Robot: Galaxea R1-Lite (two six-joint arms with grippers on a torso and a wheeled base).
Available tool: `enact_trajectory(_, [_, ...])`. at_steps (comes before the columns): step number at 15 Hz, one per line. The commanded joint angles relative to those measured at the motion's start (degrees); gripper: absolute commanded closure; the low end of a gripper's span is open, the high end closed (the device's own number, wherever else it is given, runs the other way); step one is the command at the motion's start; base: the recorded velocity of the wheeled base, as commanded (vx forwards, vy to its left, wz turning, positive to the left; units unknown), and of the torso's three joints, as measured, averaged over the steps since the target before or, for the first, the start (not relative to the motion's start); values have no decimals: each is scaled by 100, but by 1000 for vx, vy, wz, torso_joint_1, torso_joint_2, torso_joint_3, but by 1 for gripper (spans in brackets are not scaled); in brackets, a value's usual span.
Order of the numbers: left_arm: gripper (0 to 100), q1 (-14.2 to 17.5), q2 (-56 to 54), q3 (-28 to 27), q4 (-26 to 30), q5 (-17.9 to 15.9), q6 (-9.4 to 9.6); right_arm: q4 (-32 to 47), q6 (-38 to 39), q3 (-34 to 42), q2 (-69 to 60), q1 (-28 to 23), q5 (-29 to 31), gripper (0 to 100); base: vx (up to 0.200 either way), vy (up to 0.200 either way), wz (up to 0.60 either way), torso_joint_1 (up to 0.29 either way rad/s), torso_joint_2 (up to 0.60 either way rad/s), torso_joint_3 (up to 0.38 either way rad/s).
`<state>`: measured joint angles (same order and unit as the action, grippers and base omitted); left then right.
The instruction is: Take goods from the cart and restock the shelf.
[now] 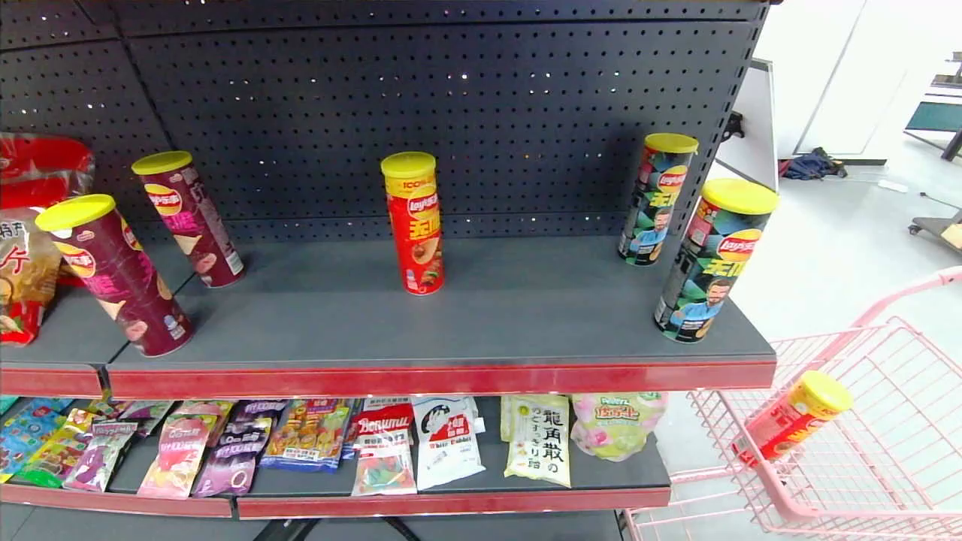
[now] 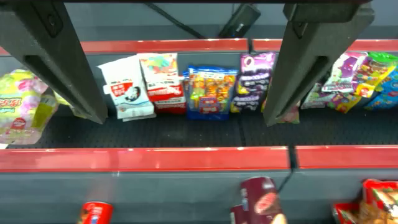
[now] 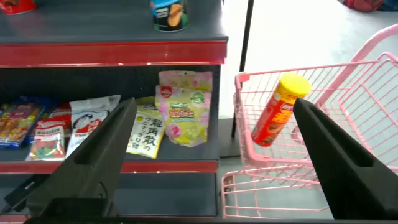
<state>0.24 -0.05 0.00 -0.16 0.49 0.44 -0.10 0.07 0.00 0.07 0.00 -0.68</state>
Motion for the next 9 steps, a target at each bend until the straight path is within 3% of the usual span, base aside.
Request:
enact_trajectory(1, [0, 2, 5, 0, -2, 4, 0, 1, 1, 0, 1, 0, -2, 0, 0, -200, 0, 7, 7, 2])
enact_trajectory(8, [0, 2, 5, 0, 7, 4, -35, 1, 10, 0, 1, 0, 7, 0, 0, -200, 0, 4, 2, 1])
enact_trajectory(9, [0, 2, 5, 0, 7, 4, -35, 1, 10, 0, 1, 0, 7, 0, 0, 0, 0, 0, 0, 0])
